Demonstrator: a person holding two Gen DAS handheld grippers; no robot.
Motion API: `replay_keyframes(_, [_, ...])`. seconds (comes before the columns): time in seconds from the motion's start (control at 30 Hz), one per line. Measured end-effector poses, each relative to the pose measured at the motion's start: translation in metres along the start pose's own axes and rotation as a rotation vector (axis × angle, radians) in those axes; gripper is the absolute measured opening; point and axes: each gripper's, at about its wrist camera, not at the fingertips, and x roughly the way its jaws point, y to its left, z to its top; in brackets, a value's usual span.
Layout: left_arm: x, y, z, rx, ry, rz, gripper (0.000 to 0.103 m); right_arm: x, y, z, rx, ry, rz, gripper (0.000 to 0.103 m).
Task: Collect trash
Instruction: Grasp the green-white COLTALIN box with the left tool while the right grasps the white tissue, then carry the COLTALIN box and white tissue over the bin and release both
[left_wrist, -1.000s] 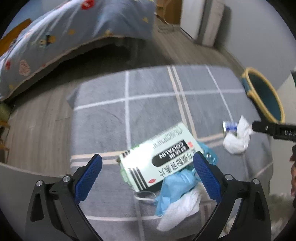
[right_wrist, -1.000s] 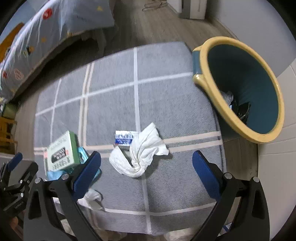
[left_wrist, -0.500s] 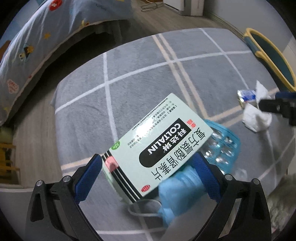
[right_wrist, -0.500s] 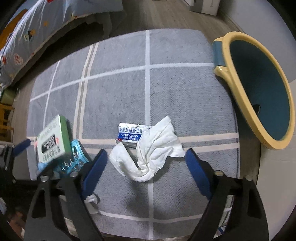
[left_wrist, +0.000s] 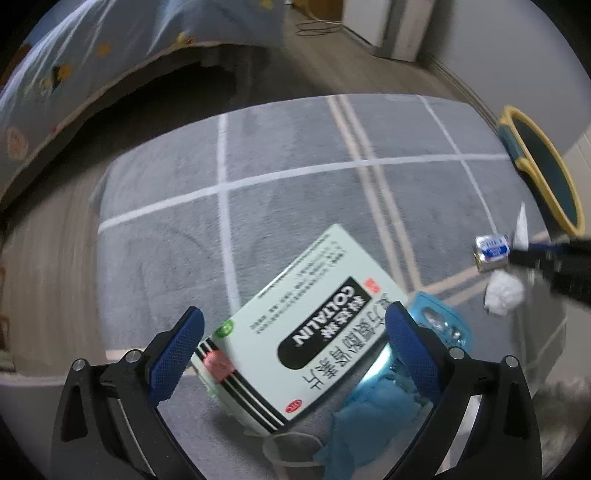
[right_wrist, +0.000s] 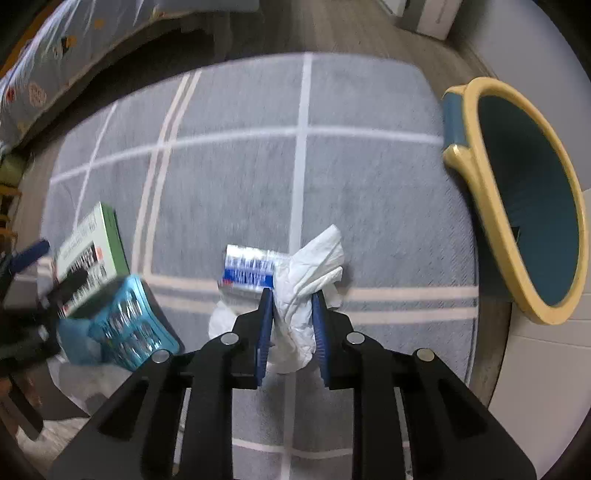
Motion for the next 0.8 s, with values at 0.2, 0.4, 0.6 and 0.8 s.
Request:
replay_keyframes(0.2, [0.012, -0.013, -0.004, 0.06, 0.052, 0.022, 0.097, -0.023, -0.008, 0.012, 0.046, -0.083, 0.037, 0.016])
replay_keyframes(0.4, [0.024, -0.018, 0.001, 0.089, 0.052, 0.082, 0.097, -0.06, -0.009, 0.024, 0.038, -0.195, 0.073, 0.016])
replay_keyframes(0.6, [0.037, -0.001, 0.015, -0.013, 0.043, 0.075, 0.097, -0.077, -0.017, 0.028, 0.043, -0.221, 0.128, 0.016])
replay_keyframes(0.8, [0.036, 0.016, 0.017, -0.087, 0.018, 0.039, 0.087, -0.079, -0.017, 0.034, 0.051, -0.225, 0.161, 0.016])
